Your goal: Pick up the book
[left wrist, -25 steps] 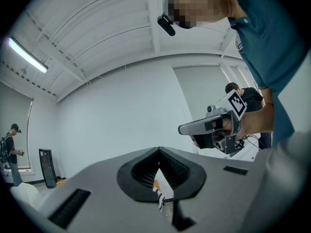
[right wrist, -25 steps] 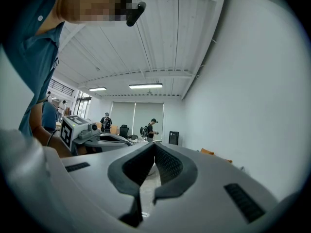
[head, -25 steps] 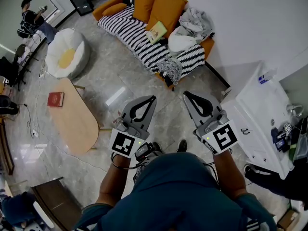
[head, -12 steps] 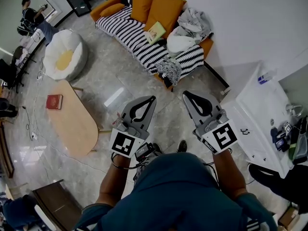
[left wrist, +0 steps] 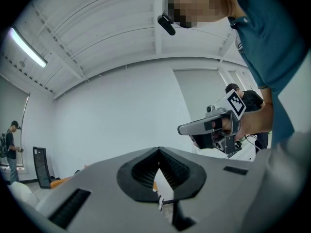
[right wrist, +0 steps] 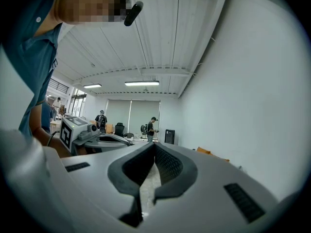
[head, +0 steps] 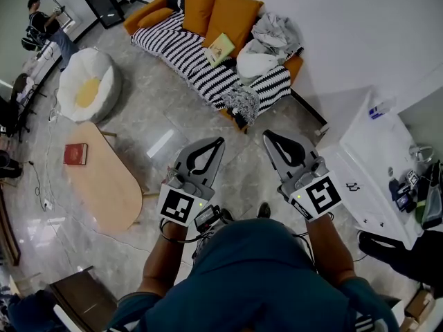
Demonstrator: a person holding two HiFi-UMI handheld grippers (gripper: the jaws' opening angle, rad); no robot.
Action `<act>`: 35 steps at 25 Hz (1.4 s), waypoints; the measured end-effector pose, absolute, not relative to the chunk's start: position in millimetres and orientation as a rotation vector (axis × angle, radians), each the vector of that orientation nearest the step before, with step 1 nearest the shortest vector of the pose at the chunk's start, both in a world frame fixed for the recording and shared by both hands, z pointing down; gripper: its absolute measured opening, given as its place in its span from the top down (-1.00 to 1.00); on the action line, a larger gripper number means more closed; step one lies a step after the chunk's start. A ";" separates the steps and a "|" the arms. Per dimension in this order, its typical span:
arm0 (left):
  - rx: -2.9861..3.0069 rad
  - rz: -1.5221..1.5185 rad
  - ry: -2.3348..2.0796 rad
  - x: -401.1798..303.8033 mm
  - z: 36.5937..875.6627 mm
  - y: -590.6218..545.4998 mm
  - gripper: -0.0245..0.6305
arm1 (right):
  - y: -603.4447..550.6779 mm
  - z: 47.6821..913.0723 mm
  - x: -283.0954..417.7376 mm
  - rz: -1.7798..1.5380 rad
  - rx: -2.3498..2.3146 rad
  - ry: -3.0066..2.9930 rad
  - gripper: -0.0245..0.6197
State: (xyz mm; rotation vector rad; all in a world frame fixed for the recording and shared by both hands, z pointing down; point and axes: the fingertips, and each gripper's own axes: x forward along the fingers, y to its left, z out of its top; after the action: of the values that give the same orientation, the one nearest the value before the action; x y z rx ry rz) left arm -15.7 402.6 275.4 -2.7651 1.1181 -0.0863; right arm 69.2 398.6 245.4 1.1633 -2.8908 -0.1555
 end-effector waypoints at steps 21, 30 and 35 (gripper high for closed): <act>-2.768 -0.108 1.070 -40.8 278.0 375.0 0.92 | 369.4 251.8 40.5 -0.135 1.181 -2.899 0.88; -2.721 -0.148 1.172 -3.7 272.6 336.1 0.92 | 323.9 243.0 79.5 -0.152 1.083 -2.967 0.88; -2.702 -0.172 1.220 22.5 274.2 322.8 0.92 | 304.5 248.2 102.4 -0.134 1.026 -3.006 0.88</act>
State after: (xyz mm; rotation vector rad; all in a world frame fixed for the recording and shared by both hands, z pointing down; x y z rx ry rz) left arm 22.5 322.8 274.2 -2.7024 1.2203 -0.1716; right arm 102.4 304.5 248.2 1.0257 -3.0062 -0.1341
